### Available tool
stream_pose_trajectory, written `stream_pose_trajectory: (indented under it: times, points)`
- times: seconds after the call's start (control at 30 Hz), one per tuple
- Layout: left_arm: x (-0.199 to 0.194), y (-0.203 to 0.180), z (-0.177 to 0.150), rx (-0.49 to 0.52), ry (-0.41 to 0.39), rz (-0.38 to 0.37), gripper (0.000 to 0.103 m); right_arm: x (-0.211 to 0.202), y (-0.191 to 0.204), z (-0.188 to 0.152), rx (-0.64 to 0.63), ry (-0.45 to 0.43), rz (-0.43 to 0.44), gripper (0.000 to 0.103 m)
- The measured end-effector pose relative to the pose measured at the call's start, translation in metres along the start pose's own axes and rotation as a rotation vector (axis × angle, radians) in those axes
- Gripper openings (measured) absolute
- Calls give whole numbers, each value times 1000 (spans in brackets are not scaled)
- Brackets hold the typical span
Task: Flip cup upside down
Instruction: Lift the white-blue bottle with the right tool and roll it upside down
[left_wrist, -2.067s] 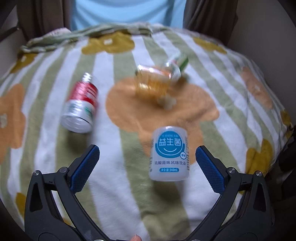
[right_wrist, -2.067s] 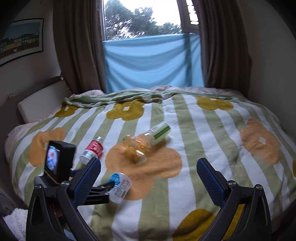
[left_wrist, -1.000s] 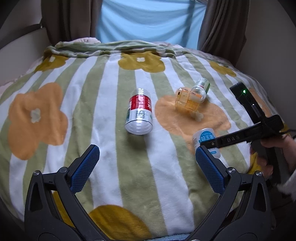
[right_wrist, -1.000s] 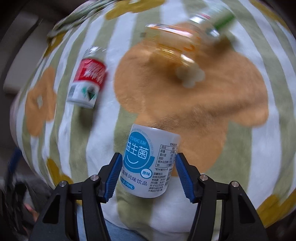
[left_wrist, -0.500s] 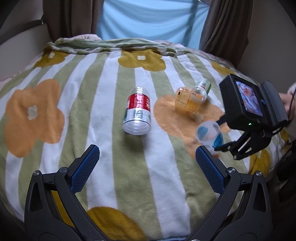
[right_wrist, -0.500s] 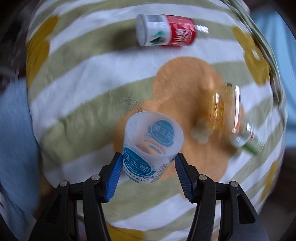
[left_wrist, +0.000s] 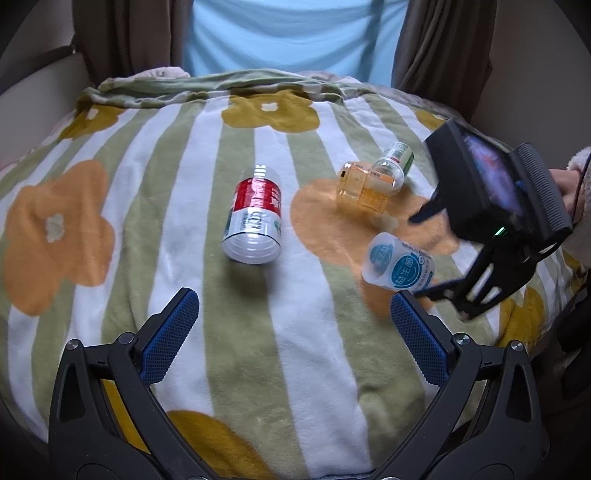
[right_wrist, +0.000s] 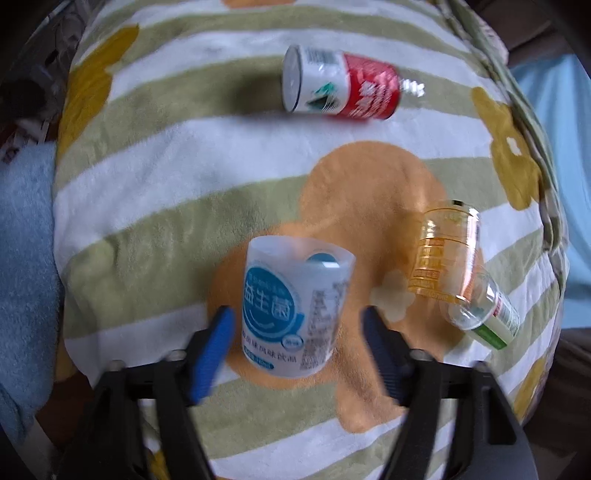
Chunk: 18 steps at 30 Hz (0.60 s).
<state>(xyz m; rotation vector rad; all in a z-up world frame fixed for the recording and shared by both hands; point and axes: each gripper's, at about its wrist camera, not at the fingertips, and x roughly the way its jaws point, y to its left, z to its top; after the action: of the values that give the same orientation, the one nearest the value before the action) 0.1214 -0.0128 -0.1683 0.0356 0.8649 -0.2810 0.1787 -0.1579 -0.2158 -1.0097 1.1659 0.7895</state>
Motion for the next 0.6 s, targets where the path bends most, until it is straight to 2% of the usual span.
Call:
stream_pose_trajectory:
  times: [0.03,0.07,0.1,0.2,0.23,0.3,0.33,0.37,0.4,0.43,0.5,0.53,0.6]
  points:
    - [-1,0,-1,2,-1,1,103,-7,-2,-5,21,-23,5,99]
    - [-2,0,-1,3,-2,3,103,-15,-5,-10,56,-48,12,103]
    - [-4,0,-1,4,-4,4,103,-21,-7,-12,90,-70,16,103]
    - [-8,3,-2,-2,-13,-4,103,-51,-19,-29,302,-160,22,103]
    - [-10,3,-1,-7,-17,-10,103,-62,-26,-39,449,-185,34,103]
    - [-11,5,-1,-18,-24,-20,103,-66,-37,-48,676,-179,102,103]
    - [-12,7,0,-29,-28,-32,103,-68,-40,-60,839,-201,151,103]
    - [-12,9,0,-39,-28,-45,103,-70,-42,-77,1036,-275,209,103]
    - [-13,9,1,-46,-27,-58,103,-68,-41,-89,1175,-347,265,103]
    - [-13,10,1,-52,-25,-71,103,-58,-36,-109,1384,-463,402,103]
    - [-16,10,0,-51,-21,-87,103,-36,-22,-129,1634,-628,604,103]
    - [-18,10,-1,-43,-22,-88,103,-14,-8,-139,1811,-733,739,103]
    - [-24,9,-3,-13,-21,-82,103,14,10,-141,1984,-847,897,103]
